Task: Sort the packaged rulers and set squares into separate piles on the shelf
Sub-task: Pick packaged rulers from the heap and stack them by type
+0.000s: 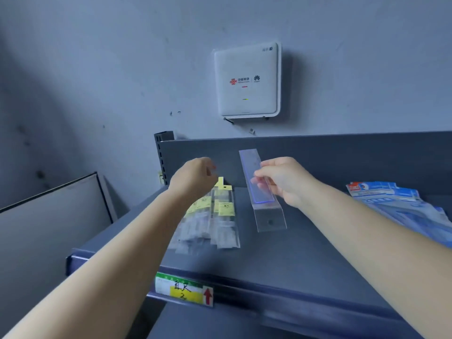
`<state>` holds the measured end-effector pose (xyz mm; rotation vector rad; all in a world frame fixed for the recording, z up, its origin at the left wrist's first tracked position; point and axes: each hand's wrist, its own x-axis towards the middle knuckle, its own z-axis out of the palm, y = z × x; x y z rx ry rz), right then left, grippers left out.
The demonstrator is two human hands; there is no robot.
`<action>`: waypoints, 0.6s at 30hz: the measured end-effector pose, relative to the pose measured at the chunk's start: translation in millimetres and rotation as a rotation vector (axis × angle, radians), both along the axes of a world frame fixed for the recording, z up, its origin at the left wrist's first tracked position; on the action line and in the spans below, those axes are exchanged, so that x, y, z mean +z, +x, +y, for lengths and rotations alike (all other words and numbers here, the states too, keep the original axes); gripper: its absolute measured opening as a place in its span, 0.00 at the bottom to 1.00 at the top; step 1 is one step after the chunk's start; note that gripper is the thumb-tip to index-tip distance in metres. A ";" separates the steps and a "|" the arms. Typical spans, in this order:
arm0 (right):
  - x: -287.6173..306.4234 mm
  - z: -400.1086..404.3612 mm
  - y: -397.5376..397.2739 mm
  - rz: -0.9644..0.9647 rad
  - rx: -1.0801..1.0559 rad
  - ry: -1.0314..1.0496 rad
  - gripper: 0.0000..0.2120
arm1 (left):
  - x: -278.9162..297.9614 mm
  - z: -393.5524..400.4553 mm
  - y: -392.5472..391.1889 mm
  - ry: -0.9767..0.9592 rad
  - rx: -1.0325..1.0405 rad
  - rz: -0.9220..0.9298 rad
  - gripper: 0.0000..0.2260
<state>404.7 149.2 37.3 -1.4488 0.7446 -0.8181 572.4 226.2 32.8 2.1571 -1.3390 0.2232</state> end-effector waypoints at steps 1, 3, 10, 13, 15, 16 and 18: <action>-0.1 5.4 14.4 -0.002 0.009 -0.015 0.16 | -3.0 7.2 10.9 0.014 0.019 -0.007 0.11; -1.8 11.3 38.3 0.019 0.030 -0.053 0.21 | -8.7 19.2 28.2 0.046 0.054 -0.026 0.11; -18.3 8.2 52.2 0.722 0.031 -0.732 0.19 | -24.5 27.2 31.7 0.142 0.053 -0.224 0.15; -15.6 9.8 31.1 0.890 -0.030 -1.067 0.14 | -23.7 15.9 12.2 0.166 0.027 -0.319 0.16; -12.7 7.6 12.2 0.960 -0.103 -1.262 0.14 | -21.8 6.5 -7.6 0.163 0.014 -0.380 0.15; -11.7 6.0 1.7 0.983 -0.131 -1.331 0.14 | -20.8 1.5 -18.7 0.158 0.006 -0.406 0.15; -10.5 2.9 -20.9 1.037 -0.170 -1.419 0.14 | -18.4 -7.7 -43.4 0.151 -0.006 -0.450 0.14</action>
